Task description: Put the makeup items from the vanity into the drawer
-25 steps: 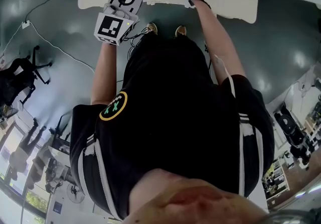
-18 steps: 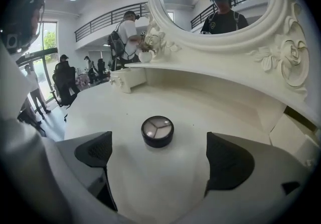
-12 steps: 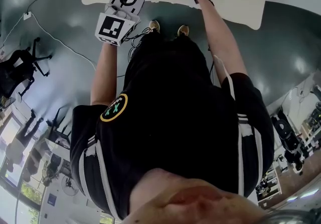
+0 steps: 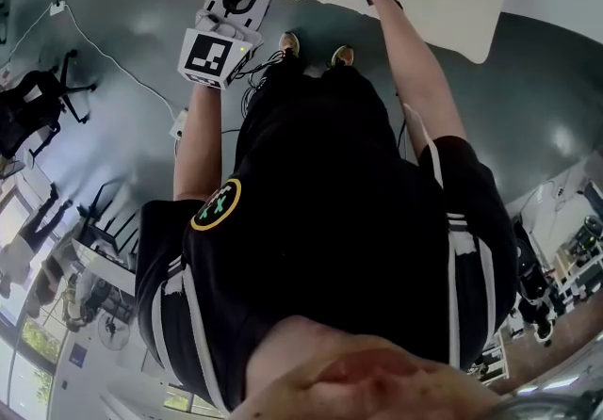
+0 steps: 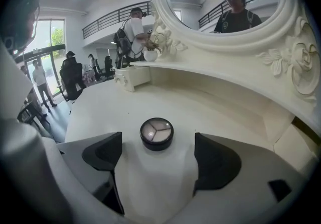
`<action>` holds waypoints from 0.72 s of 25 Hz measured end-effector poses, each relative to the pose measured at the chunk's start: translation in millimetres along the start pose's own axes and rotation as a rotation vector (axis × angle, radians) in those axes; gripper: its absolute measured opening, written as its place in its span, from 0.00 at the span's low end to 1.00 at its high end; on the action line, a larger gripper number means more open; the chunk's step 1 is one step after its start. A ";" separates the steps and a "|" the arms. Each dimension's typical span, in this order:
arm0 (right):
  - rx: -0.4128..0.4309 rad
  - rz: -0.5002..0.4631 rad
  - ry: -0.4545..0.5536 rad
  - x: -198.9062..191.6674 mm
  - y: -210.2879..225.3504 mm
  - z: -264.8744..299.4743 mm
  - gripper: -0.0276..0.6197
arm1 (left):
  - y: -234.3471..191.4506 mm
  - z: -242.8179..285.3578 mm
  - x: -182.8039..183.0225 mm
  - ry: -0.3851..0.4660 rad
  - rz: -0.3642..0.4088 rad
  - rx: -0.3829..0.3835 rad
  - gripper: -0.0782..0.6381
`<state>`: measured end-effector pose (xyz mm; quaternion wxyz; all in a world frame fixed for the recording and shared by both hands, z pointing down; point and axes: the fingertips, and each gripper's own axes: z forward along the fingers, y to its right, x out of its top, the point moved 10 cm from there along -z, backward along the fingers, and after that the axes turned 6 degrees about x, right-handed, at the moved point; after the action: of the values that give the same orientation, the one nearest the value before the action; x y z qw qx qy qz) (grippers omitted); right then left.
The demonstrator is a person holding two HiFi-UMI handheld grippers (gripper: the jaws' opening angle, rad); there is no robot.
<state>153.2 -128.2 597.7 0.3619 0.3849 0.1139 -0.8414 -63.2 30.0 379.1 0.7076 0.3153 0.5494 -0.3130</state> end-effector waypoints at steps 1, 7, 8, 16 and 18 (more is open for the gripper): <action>0.004 -0.025 0.004 0.9 -0.3 -0.1 0.74 | 5.3 -2.1 -1.4 -0.003 -0.002 0.006 0.13; 0.049 -0.063 -0.025 9.0 -1.0 6.4 0.67 | 15.2 -15.3 -1.9 -0.019 -0.016 0.054 0.13; 0.057 -0.073 -0.016 11.9 -3.7 5.1 0.64 | 12.8 -16.8 -2.8 -0.017 -0.020 0.052 0.13; 0.065 -0.135 -0.031 18.3 -3.4 13.0 0.40 | -40.5 6.9 -28.3 0.006 -0.083 -0.010 0.13; 0.050 -0.123 -0.028 20.7 -1.9 15.2 0.40 | -60.0 17.1 -33.3 0.019 -0.095 -0.031 0.13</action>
<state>134.2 -144.8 592.7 0.3012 0.3742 0.1113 -0.8700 -107.3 -16.6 408.8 0.6912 0.2810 0.5754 -0.3349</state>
